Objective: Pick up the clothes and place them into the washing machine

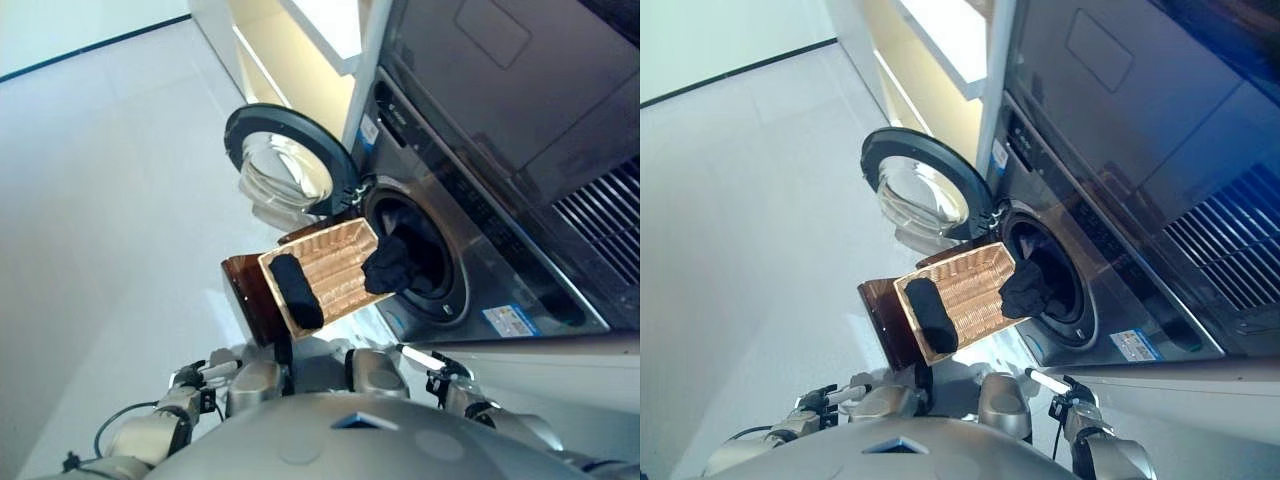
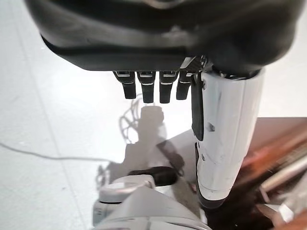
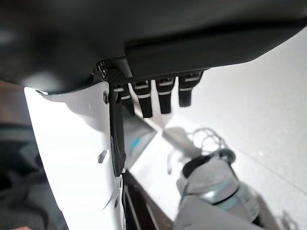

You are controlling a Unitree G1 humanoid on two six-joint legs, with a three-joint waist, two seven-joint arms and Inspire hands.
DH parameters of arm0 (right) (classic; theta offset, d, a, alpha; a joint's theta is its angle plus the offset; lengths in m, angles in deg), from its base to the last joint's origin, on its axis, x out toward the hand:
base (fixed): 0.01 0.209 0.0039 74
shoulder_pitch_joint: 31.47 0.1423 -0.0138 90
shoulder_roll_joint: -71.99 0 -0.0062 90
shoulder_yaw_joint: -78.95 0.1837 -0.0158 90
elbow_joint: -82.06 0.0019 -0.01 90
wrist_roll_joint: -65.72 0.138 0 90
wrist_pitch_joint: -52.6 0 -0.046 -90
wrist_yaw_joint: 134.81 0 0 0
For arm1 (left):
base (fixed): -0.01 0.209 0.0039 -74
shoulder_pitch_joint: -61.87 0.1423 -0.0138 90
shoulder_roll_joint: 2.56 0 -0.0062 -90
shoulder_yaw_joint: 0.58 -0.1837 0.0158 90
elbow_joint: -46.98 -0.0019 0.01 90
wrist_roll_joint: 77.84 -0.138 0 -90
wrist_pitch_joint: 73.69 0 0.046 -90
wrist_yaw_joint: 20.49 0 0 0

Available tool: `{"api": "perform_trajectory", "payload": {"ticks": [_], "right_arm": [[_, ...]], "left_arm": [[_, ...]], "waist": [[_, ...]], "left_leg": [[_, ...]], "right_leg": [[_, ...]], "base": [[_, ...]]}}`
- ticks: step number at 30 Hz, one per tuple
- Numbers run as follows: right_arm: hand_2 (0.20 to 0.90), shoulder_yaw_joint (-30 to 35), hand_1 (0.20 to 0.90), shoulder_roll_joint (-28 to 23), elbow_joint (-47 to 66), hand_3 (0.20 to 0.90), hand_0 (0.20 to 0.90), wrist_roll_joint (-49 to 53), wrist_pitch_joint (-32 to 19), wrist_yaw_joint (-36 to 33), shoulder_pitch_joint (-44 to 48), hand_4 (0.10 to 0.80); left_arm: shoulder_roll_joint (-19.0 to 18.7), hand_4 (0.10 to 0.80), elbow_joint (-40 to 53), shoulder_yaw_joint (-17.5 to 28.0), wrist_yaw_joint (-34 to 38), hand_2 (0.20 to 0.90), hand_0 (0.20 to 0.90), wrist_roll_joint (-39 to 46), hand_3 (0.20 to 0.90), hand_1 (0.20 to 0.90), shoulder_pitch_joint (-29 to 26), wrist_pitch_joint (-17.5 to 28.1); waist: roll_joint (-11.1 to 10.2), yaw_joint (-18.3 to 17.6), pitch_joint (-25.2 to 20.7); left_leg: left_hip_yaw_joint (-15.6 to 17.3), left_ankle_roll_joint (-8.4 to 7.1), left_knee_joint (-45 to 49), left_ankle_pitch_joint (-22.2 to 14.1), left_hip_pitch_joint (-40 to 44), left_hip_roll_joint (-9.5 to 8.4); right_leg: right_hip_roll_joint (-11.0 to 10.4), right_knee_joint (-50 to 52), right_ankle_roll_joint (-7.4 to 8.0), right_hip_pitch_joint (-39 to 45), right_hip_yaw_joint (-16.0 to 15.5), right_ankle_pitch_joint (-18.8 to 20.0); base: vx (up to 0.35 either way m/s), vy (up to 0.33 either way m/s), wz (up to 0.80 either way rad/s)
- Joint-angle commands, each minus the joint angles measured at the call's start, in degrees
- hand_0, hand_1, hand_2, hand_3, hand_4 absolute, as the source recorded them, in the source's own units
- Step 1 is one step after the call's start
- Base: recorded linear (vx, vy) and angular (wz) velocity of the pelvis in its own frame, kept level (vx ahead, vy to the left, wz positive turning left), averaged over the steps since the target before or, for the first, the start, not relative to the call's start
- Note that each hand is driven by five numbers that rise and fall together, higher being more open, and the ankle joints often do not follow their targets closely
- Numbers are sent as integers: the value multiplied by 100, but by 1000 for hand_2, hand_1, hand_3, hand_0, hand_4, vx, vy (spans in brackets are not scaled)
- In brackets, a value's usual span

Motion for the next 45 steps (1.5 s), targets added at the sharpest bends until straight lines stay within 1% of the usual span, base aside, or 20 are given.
{"api": "perform_trajectory", "payload": {"ticks": [1, 2, 4, 5, 6, 7, 9, 14, 19, 20, 23, 25, 27, 28, 33, 37, 38, 39, 41, 45], "right_arm": [[900, -12, 900, -211, 337, 900, 900, 107, -115, -171, 245, 800], [900, -12, 900, -211, 337, 900, 900, 107, -115, -171, 245, 800], [900, -80, 900, -216, 398, 900, 900, 69, -118, -191, 296, 800], [900, -136, 900, -218, 493, 900, 900, 36, -136, -207, 339, 800], [900, -136, 900, -217, 493, 900, 900, 36, -136, -208, 339, 800], [900, -190, 900, -217, 548, 900, 900, -42, -132, -221, 359, 800], [900, -291, 900, -235, 683, 900, 900, -117, -157, -253, 463, 800], [900, -676, 900, -279, 1197, 900, 900, -324, -225, -460, 984, 800], [900, -1181, 900, -356, 1784, 900, 900, -718, -274, -700, 1500, 800], [900, -1440, 900, -441, 2046, 900, 900, -1068, -264, -806, 1699, 800], [900, -1737, 900, -564, 2112, 900, 900, -1506, -166, -970, 2094, 800], [900, -1820, 900, -596, 2083, 900, 900, -1629, -127, -1018, 2249, 800], [900, -2198, 900, -734, 2355, 900, 900, -2127, -89, -1034, 2554, 800], [900, -2198, 900, -735, 2355, 900, 900, -2127, -88, -1033, 2555, 800], [900, -2815, 900, -1343, 2569, 900, 900, -3453, 28, -1233, 3083, 800], [900, -2974, 900, -1709, 2487, 900, 900, -4016, 97, -1323, 3212, 800], [900, -3204, 900, -1951, 2356, 900, 900, -4530, 163, -1396, 3273, 800], [900, -3206, 900, -1952, 2354, 900, 900, -4530, 162, -1398, 3276, 800], [900, -3739, 900, -2311, 1970, 900, 900, -5513, 290, -1358, 3492, 800], [900, -4071, 900, -2456, 1676, 900, 900, -5970, 340, -1197, 3583, 800]], "left_arm": [[-339, 800, 26, 112, 144, 900, 900, -60, 900, 900, -49, 53], [-339, 800, 26, 112, 144, 900, 900, -60, 900, 900, -49, 53], [-376, 800, 33, 105, 164, 900, 900, -71, 900, 900, -81, 67], [-399, 800, 32, 112, 179, 900, 900, -71, 900, 900, -75, 88], [-399, 800, 32, 113, 179, 900, 900, -72, 900, 900, -75, 88], [-396, 800, 30, 118, 192, 900, 900, -99, 900, 900, -81, 87], [-385, 800, 39, 97, 241, 900, 900, -116, 900, 900, -91, 102], [-351, 800, 165, 9, 419, 900, 900, 81, 900, 900, -265, 169], [-269, 800, 273, -186, 591, 900, 900, 160, 900, 900, -469, 229], [-244, 800, 348, -238, 660, 900, 900, 170, 900, 900, -513, 252], [-192, 800, 417, -356, 731, 900, 900, 156, 900, 900, -602, 276], [-169, 800, 418, -406, 749, 900, 900, 160, 900, 900, -626, 268], [-136, 800, 484, -507, 802, 900, 900, 123, 900, 900, -635, 283], [-135, 800, 484, -507, 802, 900, 900, 122, 900, 900, -635, 283], [-87, 800, 610, -631, 836, 900, 900, 78, 900, 900, -653, 315], [-31, 800, 599, -705, 822, 900, 900, 104, 900, 900, -728, 313], [-9, 800, 617, -767, 789, 900, 900, 106, 900, 900, -751, 331], [-7, 800, 617, -766, 789, 900, 900, 106, 900, 900, -752, 332], [18, 800, 604, -872, 700, 900, 900, 124, 900, 900, -821, 349], [33, 800, 581, -940, 631, 900, 900, 206, 900, 900, -915, 335]], "waist": [[-73, -137, 325], [-73, -137, 325], [-167, -194, 405], [-234, -198, 450], [-233, -204, 455], [-277, -172, 458], [-311, -119, 446], [-292, 2, 561], [-191, 58, 740], [-143, 88, 808], [-71, 134, 891], [-49, 150, 912], [-12, 193, 959], [-11, 194, 957], [49, 229, 1043], [103, 197, 1056], [129, 187, 1076], [131, 186, 1076], [193, 173, 1132], [227, 144, 1148]], "left_leg": [[-296, -565, 479, -260, 116, -166], [-296, -565, 479, -260, 116, -166], [-385, -615, 452, -342, 232, -186], [-418, -640, 444, -365, 296, -195], [-424, -641, 442, -365, 302, -193], [-437, -668, 461, -382, 303, -208], [-455, -681, 412, -354, 257, -206], [-462, -764, 320, -134, -233, -67], [-548, -842, 328, 37, -770, -54], [-559, -871, 326, 95, -918, -64], [-556, -928, 311, 168, -1114, -75], [-544, -942, 318, 178, -1174, -85], [-524, -952, 402, 158, -1298, -84], [-523, -952, 406, 155, -1301, -84], [-523, -958, 574, 100, -1460, -100], [-490, -969, 545, 102, -1468, -109], [-494, -960, 567, 78, -1478, -123], [-493, -960, 569, 76, -1479, -123], [-491, -947, 678, 28, -1566, -159], [-481, -951, 806, -1, -1701, -197]], "right_leg": [[-319, -1102, 152, 173, -92, 610], [-319, -1102, 152, 173, -92, 610], [-358, -1766, 294, 85, -44, 843], [-354, -1902, 393, 11, -101, 998], [-354, -1907, 393, 21, -108, 1000], [-396, -2080, 402, 167, -231, 944], [-385, -2239, 394, 265, -249, 889], [-377, -2468, 367, 69, -414, 862], [-405, -2420, 332, -347, -469, 867], [-421, -2404, 325, -466, -487, 870], [-452, -2409, 317, -631, -519, 896], [-450, -2402, 312, -689, -524, 911], [-446, -2388, 305, -791, -513, 929], [-446, -2386, 305, -794, -511, 928], [-446, -2306, 296, -922, -449, 912], [-452, -2270, 307, -956, -436, 899], [-451, -2234, 303, -988, -400, 886], [-451, -2232, 303, -990, -399, 885], [-460, -2140, 299, -1098, -355, 852], [-471, -2068, 289, -1213, -318, 839]], "base": [[111, -61, 30], [115, -78, 22], [129, -82, 19], [113, -77, 18], [92, -76, 18], [31, -57, 14], [17, -91, 39], [-88, -96, 0], [-97, -62, 8], [-71, -36, 10], [-46, -40, 7], [-12, -33, 6], [-1, -17, 2], [0, 0, 0], [0, 0, 0], [0, 0, 0], [0, 0, 0], [-5, 17, -4], [-20, 11, -5], [-8, -17, -3]]}}
